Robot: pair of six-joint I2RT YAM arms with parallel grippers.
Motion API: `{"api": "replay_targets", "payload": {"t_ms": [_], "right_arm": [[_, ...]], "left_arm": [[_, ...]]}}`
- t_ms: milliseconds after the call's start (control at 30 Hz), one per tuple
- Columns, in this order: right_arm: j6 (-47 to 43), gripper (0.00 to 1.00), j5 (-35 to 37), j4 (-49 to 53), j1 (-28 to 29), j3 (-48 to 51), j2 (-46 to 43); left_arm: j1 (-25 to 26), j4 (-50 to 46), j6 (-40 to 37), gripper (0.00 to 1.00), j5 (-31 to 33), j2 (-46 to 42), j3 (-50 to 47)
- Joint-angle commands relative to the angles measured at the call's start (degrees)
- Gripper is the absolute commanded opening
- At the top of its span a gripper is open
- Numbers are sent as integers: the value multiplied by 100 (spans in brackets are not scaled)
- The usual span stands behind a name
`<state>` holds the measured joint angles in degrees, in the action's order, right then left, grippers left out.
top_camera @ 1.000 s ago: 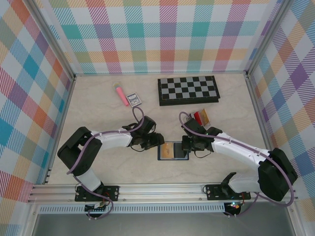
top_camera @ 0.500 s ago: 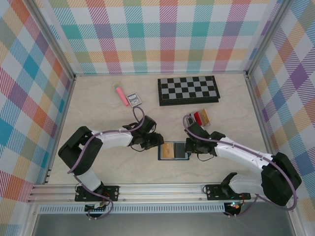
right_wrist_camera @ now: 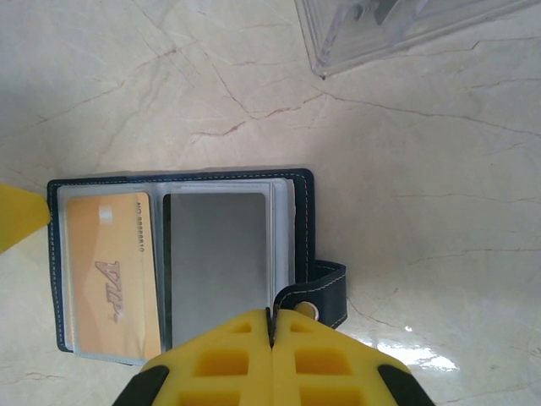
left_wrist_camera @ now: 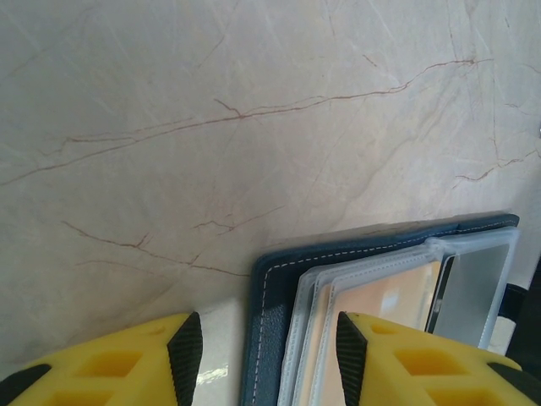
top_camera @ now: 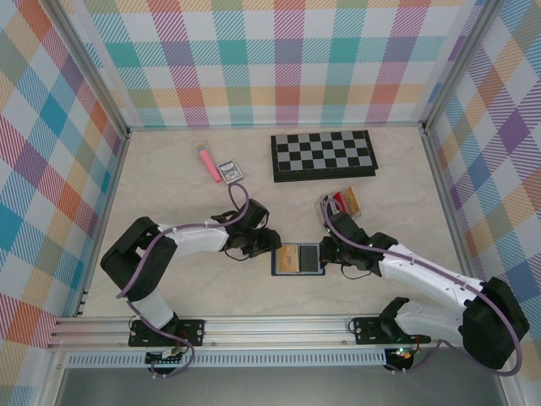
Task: Put the credit cards into the card holder
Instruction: Turn over the card slot in the card holder.
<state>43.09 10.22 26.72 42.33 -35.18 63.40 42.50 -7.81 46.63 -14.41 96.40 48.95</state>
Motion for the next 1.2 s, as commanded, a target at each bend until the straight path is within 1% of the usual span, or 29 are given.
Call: {"api": "replay_targets", "payload": {"t_ms": [0, 167, 267, 367, 467, 600, 767, 867, 933, 1033, 1167], "right_arm": [[80, 4, -2, -199, -32, 118, 202], [77, 4, 66, -250, -38, 233, 305], [119, 4, -138, -574, -57, 419, 300], [228, 4, -389, -927, -123, 628, 109], [217, 4, -495, -970, -178, 661, -180], [132, 5, -844, -1129, -199, 652, -525], [216, 5, -1057, -1208, -198, 580, -504], [211, 5, -888, -990, -199, 462, -376], [252, 5, -490, -699, -198, 434, -279], [127, 5, -205, -554, -199, 441, -267], [15, 5, -235, -596, -207, 394, -82]], "left_arm": [[169, 50, -93, 48, -228, 252, 100], [176, 64, -85, 48, -246, 266, 71], [182, 81, -84, 47, -263, 291, 71], [193, 113, -80, 45, -287, 323, 64], [202, 117, -71, 42, -299, 373, 70], [226, 189, -48, 39, -315, 422, 61], [259, 258, 10, 38, -323, 471, 89], [276, 250, 11, 38, -319, 484, 115], [286, 249, 12, 38, -295, 474, 106], [290, 227, -6, 38, -272, 454, 107], [285, 236, -2, 38, -280, 473, 103]]}}
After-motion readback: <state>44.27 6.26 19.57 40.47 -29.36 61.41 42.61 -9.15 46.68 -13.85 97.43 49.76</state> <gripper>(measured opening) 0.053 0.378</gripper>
